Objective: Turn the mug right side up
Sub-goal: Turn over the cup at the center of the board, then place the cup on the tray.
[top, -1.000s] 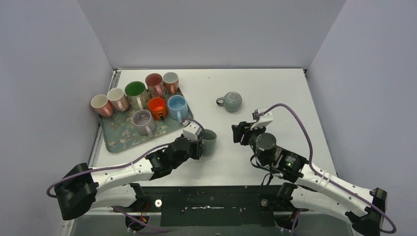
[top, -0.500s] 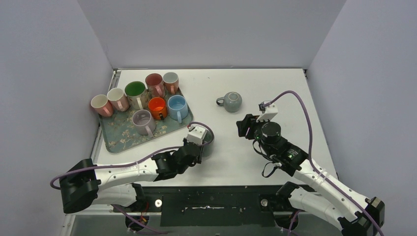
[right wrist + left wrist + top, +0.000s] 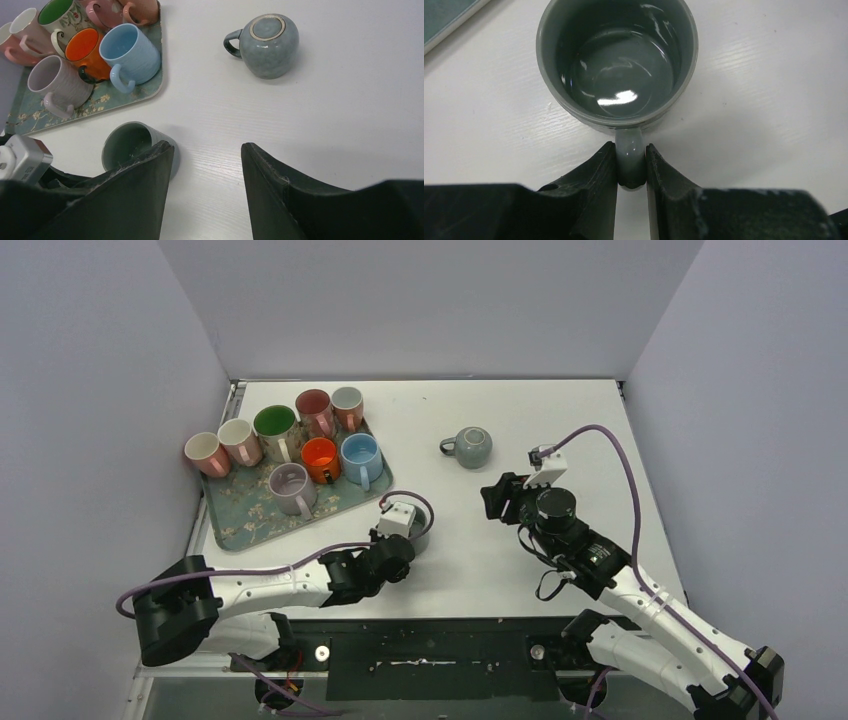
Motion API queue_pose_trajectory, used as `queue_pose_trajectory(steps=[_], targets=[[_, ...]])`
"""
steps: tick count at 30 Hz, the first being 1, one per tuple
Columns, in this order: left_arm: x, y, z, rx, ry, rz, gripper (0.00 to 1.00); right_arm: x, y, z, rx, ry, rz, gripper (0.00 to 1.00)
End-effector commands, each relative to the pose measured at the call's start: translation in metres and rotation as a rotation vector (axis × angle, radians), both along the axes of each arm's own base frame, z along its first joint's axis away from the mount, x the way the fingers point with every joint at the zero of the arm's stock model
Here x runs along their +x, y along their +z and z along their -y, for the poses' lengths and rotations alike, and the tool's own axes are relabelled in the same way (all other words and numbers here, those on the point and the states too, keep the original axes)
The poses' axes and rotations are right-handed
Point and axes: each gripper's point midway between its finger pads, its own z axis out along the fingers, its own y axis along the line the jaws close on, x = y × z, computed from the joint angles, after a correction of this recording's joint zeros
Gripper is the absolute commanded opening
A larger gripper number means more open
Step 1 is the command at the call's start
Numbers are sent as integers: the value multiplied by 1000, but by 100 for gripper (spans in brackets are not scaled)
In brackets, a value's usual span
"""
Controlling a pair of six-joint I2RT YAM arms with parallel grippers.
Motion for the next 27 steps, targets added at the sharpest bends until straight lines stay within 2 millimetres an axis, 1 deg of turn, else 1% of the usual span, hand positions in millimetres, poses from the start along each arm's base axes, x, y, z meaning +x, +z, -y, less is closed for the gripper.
queue_pose_trajectory(steps=[1,5,8,11,12,13,15,18,19,21,23,25,27], targets=[[8,0,2,9,51,7,22,0,10,2,31,-3,28,53],[12,-8,0,49,81,-1,29,0,12,2,31,5,34,53],[16,-10,4,48,87,6,31,0,10,-1,31,19,24,53],[21,-17,2,64,100,-4,31,-1,11,-2,47,27,26,53],[22,-18,1,73,107,-6,31,-1,11,-2,52,28,29,53],[23,-19,0,79,111,-4,27,-2,11,-3,57,31,30,53],[24,-17,0,76,116,4,14,-2,10,-4,58,38,31,53],[28,-7,1,61,124,28,1,-3,6,-7,56,59,31,53],[29,-3,1,57,129,37,0,-4,6,-9,58,67,30,54],[32,6,0,48,140,58,0,-5,3,-13,63,88,21,54],[34,14,-1,35,143,74,0,-6,5,-16,74,102,20,56],[37,24,-3,19,151,96,0,-9,11,-16,100,109,36,61],[41,38,-6,-2,172,129,0,-12,17,-15,122,114,59,67]])
